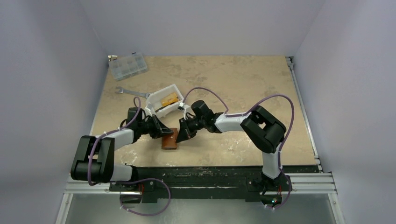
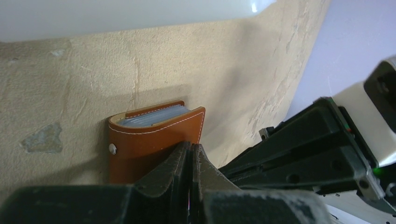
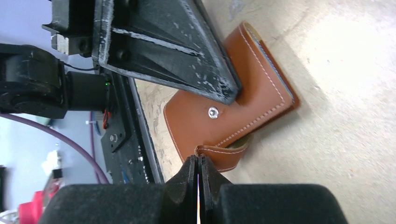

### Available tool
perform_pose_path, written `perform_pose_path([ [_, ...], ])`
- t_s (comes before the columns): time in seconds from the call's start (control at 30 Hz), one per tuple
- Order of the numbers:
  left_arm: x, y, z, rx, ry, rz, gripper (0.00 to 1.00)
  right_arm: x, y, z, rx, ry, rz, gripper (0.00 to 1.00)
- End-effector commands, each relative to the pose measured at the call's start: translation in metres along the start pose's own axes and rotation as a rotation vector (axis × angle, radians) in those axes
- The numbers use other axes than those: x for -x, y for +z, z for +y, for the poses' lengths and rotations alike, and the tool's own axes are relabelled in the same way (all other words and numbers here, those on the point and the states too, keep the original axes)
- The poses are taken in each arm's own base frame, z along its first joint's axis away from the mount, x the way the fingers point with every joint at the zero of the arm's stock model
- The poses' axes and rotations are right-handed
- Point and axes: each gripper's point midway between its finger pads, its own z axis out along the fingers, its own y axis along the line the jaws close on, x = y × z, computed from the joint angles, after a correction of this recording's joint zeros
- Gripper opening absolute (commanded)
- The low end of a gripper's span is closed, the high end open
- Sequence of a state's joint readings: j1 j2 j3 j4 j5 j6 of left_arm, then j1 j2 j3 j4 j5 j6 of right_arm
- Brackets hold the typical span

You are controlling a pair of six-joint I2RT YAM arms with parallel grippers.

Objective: Put the credit cards into the card holder
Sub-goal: Close the card holder at the center of the board.

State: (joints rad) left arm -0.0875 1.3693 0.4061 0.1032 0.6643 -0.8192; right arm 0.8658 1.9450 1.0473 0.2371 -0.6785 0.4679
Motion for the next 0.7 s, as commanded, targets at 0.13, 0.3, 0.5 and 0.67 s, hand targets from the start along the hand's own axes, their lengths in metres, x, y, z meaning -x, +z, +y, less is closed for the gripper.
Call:
perform_pose_path([
  [0.13, -0.003, -0.001, 0.015, 0.053, 0.012, -0.028, 0.0, -0.005, -0.016, 0.002, 0.099, 0.222, -0.017, 0.0],
  [0.3, 0.021, -0.021, -0.022, 0.007, 0.067, -0.114, 0.23, 0.012, -0.027, 0.009, 0.097, 0.252, -0.096, 0.0],
  [0.5, 0.035, -0.053, -0.023, 0.122, 0.106, -0.235, 0.37, 0.027, -0.041, 0.008, 0.045, 0.275, -0.169, 0.0],
  [0.67, 0.02, -0.051, 0.006, 0.181, 0.033, -0.254, 0.36, 0.04, -0.05, 0.01, 0.025, 0.291, -0.217, 0.0],
])
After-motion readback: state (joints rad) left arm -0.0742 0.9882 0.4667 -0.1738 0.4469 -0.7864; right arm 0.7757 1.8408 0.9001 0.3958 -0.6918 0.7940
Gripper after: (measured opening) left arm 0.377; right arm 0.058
